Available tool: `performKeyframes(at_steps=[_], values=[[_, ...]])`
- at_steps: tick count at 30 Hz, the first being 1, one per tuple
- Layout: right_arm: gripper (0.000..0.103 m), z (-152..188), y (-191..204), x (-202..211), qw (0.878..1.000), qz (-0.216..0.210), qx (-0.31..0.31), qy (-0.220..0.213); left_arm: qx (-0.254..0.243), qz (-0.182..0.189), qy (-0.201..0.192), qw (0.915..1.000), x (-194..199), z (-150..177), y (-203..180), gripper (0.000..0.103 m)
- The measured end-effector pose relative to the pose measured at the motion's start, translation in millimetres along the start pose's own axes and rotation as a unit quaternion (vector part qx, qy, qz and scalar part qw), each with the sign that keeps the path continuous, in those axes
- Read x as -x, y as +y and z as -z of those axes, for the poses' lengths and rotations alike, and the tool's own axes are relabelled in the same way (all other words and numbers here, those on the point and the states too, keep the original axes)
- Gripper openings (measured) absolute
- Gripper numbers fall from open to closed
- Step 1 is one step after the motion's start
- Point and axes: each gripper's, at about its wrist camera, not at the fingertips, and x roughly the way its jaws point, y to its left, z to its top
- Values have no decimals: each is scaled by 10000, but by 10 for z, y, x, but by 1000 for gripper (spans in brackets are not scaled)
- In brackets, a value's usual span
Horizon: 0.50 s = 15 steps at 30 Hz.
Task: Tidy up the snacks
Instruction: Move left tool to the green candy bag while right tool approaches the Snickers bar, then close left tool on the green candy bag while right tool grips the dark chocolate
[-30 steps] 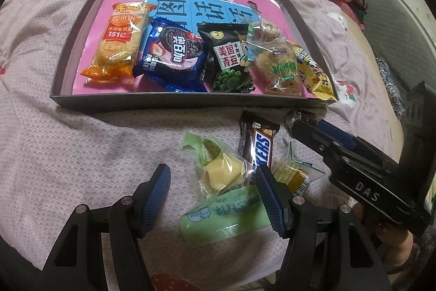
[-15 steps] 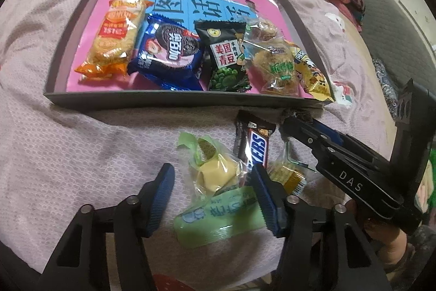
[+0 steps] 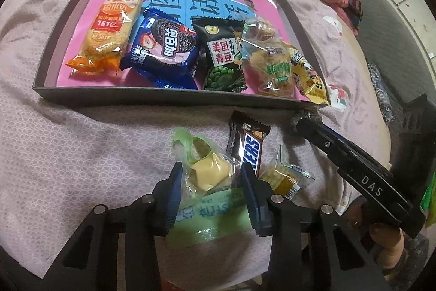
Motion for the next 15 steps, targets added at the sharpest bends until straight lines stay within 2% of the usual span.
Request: performKeyframes(at_steps=[10,11,15], values=[[36,2,2,143,9997,-187,-35,-159,38,3,-167,9999,155,-12,49,37],[36,5,5,157,9996,-211,-30,-174,53,0,-199,9998,177,-17,55,33],[36,11,23,205,9993,-281,14,-228,38,-71,-283,9996,242,-43,68,33]])
